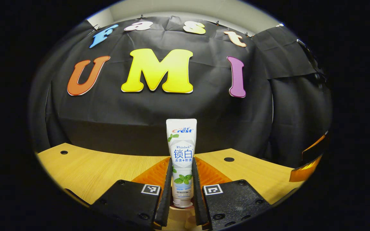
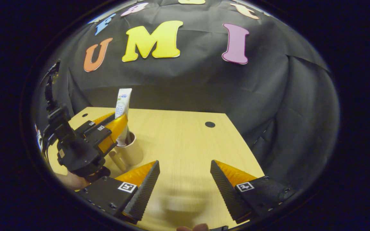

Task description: Put the toothbrush and toothpaste on the desktop into the cup, then pick up the cup and place it on the coaster on the desktop.

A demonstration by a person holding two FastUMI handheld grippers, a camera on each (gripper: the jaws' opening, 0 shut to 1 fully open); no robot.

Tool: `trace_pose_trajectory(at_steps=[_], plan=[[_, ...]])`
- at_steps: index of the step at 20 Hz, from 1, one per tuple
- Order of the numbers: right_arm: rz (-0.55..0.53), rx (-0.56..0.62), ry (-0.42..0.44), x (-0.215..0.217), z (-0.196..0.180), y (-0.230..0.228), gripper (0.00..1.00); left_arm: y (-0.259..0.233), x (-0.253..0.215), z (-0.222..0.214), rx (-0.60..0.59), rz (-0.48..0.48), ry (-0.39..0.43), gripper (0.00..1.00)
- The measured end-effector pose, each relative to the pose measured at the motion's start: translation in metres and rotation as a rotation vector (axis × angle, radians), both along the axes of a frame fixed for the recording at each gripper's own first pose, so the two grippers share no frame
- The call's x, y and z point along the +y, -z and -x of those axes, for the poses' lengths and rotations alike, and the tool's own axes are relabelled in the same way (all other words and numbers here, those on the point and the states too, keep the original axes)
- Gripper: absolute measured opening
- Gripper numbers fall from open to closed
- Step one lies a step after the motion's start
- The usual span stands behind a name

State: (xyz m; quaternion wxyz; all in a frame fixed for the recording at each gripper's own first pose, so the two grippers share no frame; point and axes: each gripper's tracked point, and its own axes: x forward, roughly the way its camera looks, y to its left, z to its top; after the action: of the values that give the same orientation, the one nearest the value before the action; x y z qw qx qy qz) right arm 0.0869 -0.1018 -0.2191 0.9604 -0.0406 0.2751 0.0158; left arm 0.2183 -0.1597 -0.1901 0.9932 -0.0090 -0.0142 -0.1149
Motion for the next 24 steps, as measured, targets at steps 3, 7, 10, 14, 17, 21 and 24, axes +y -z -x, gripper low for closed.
trace_pose_trajectory(at_steps=[3,7,10,14,17,21,24], plan=[[-0.014,0.005,0.017,0.002,0.001,0.0,0.97,0.015,0.005,0.0,0.039,-0.002,-0.018,0.37],[-0.004,-0.006,0.012,0.007,0.003,-0.002,0.96,0.028,0.012,0.008,0.088,0.006,-0.027,0.42],[-0.008,-0.008,0.004,0.015,0.005,-0.004,0.97,0.016,0.018,0.015,0.058,0.019,-0.029,0.47],[-0.013,-0.012,-0.006,0.027,0.007,-0.008,0.96,0.006,0.03,0.027,0.062,0.009,-0.045,0.78],[-0.04,-0.015,-0.014,0.045,0.009,-0.016,0.97,-0.009,0.049,0.048,0.098,-0.016,-0.052,0.83],[-0.051,0.006,-0.033,0.076,0.006,-0.025,0.96,-0.045,0.091,0.081,0.104,-0.025,-0.104,0.87],[-0.058,0.045,-0.059,0.104,0.003,-0.034,0.97,-0.067,0.127,0.104,0.128,-0.015,-0.158,0.87]])
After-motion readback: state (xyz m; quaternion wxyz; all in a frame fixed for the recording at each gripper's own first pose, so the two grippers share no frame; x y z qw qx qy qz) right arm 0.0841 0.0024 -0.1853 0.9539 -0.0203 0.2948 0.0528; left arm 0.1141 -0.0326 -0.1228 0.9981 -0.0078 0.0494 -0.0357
